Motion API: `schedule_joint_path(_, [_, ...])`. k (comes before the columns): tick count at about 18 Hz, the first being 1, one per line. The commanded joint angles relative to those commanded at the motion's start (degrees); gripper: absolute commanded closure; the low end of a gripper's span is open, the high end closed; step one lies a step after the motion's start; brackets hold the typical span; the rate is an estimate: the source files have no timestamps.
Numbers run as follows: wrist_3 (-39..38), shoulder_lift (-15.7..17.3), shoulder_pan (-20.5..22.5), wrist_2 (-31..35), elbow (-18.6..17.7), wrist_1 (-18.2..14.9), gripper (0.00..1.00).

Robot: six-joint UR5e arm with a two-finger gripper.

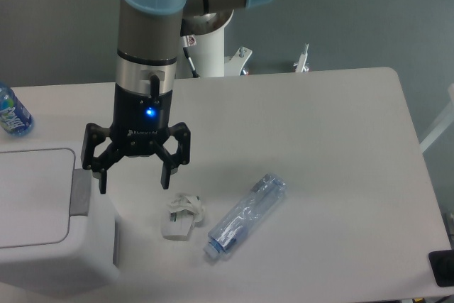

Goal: Open the trash can
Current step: 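Lower the open gripper onto the white bin lid's edge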

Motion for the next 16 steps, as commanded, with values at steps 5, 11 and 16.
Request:
schedule_joint_path(5, [0.1, -0.1, -0.3, 0.0, 0.0, 0.1, 0.00])
schedule_joint_path(11, [0.5, -0.1, -1.1, 0.0, -0.1, 0.1, 0.00])
schedule_joint_path(16, [0.6, -0.3, -1.4, 0.1, -0.4, 0.1, 0.00])
